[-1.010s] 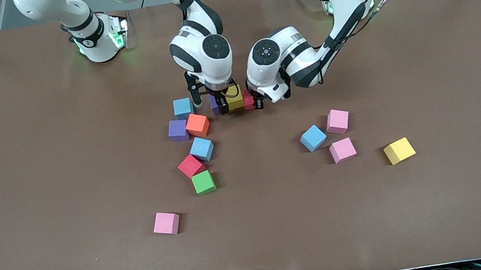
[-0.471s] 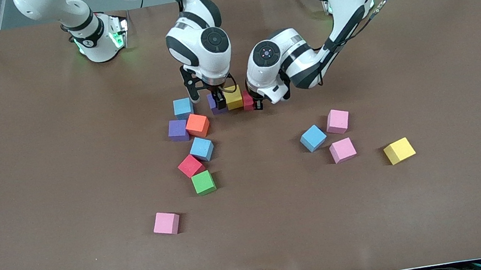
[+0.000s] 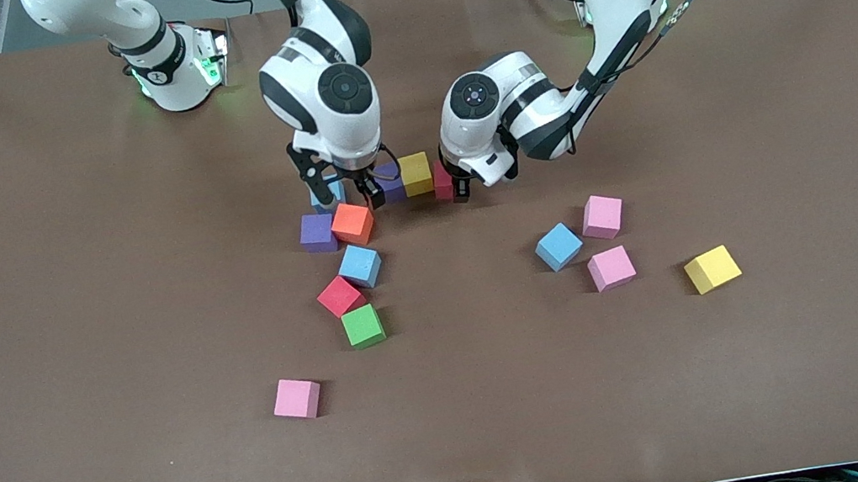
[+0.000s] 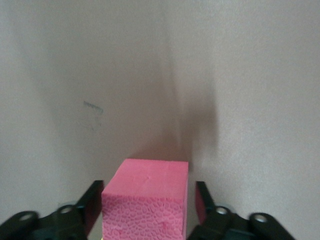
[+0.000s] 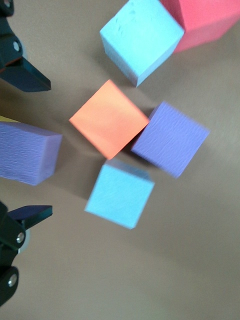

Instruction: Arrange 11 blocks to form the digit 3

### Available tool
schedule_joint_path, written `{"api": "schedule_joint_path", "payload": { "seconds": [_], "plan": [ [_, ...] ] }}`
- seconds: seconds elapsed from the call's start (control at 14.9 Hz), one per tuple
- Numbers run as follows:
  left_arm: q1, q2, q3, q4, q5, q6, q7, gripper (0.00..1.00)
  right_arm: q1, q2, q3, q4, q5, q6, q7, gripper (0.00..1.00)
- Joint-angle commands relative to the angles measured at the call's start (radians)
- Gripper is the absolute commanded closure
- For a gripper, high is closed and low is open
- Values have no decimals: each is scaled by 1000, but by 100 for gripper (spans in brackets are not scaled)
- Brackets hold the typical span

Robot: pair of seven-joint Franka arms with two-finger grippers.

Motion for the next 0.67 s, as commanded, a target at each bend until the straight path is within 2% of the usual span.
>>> {"api": "schedule_joint_path", "payload": {
  "seconds": [0.0, 0.34, 0.61],
  "plan": [
    [-5, -36, -9, 12, 19, -85, -17, 0, -40, -8, 8, -19, 11, 23, -172, 0],
    [16, -98, -73, 12, 19, -251, 7, 0, -54, 36, 8, -32, 11, 202, -348, 2],
    [21, -154, -88, 13, 18, -369, 117, 0, -101, 39, 11, -58, 11, 209, -582, 3]
  ]
}}
